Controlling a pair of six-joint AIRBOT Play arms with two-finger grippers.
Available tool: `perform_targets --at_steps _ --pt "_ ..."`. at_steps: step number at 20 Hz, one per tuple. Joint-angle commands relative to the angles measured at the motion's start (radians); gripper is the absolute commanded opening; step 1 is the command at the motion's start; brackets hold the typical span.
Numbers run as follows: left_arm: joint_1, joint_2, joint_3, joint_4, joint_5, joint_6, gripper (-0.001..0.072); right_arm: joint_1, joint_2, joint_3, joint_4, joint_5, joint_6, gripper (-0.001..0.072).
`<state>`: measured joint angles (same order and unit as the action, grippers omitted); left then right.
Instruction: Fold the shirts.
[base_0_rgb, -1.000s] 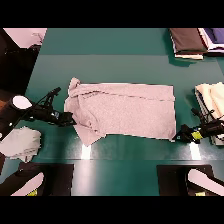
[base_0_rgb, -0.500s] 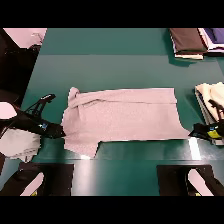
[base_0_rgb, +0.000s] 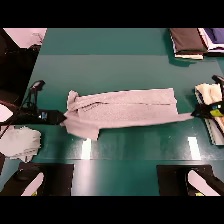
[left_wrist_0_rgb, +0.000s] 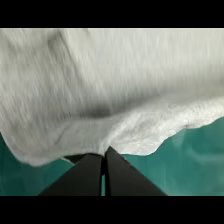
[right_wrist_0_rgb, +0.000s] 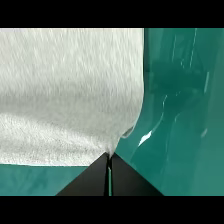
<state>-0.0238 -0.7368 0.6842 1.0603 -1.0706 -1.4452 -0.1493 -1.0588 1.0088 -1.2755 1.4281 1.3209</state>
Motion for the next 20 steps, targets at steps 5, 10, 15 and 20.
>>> perform_targets --at_steps 5,10,15,20 --pt "0.0 -0.194 0.052 -0.005 0.272 -0.021 0.0022 0.042 -0.288 0.284 0.001 -0.019 0.043 0.0011" --pt "0.0 -0.444 0.246 -0.005 0.295 0.013 0.0022 0.042 -0.425 0.407 0.005 -0.024 0.051 0.0012" --pt "0.0 -0.578 0.339 -0.005 0.308 0.013 0.0023 0.042 -0.541 0.465 0.126 -0.109 0.051 0.0013" --pt "0.0 -0.579 0.358 -0.006 0.32 0.002 0.072 0.034 -0.639 0.536 0.282 -0.212 0.05 0.0636"
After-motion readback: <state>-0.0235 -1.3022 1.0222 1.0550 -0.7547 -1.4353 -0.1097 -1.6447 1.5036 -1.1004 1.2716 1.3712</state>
